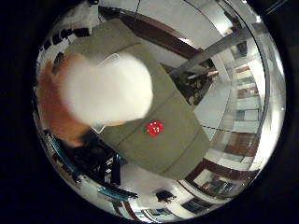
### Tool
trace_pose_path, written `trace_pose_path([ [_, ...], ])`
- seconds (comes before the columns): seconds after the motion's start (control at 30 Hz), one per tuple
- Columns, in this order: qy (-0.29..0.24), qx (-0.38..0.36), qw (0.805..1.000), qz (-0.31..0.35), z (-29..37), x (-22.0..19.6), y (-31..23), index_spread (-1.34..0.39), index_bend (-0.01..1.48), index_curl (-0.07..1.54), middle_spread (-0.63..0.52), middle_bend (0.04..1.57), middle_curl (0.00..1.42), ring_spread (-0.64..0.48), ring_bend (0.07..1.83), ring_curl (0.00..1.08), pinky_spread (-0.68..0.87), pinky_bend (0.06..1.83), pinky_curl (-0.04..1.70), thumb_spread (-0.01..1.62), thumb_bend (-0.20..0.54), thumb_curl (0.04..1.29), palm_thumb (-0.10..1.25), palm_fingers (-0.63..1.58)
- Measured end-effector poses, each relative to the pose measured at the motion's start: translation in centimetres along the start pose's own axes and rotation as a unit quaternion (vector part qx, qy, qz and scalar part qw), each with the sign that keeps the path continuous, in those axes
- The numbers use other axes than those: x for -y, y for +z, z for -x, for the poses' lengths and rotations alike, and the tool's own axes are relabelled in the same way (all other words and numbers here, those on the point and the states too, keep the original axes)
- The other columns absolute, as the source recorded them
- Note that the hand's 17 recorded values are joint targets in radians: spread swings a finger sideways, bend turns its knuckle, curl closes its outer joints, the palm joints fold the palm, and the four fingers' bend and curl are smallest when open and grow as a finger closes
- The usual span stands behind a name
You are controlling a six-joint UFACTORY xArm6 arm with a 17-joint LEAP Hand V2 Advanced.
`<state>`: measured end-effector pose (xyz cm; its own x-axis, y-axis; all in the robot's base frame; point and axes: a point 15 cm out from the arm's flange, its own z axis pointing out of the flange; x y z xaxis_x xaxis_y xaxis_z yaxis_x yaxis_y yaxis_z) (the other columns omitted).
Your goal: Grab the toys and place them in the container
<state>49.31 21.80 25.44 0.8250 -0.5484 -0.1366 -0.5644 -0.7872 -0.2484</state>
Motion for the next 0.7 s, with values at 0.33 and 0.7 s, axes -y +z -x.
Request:
trace_pose_path([
  [0.33, -0.021, 0.01, 1.0, 0.003, 2.5, 1.1, 0.4, -0.44, 0.34, 0.42, -0.1, 0.46, 0.35, -0.12, 0.78, 0.39, 0.08, 0.81, 0.48, 1.12, -0.021, 0.36, 0.62, 0.24],
  [0.7, -0.03, 0.016, 0.999, 0.009, 3.5, 1.1, -0.1, -0.43, 0.24, 0.39, -0.08, 0.38, 0.34, -0.1, 0.7, 0.33, 0.11, 0.77, 0.36, 1.11, -0.021, 0.34, 0.62, 0.27],
])
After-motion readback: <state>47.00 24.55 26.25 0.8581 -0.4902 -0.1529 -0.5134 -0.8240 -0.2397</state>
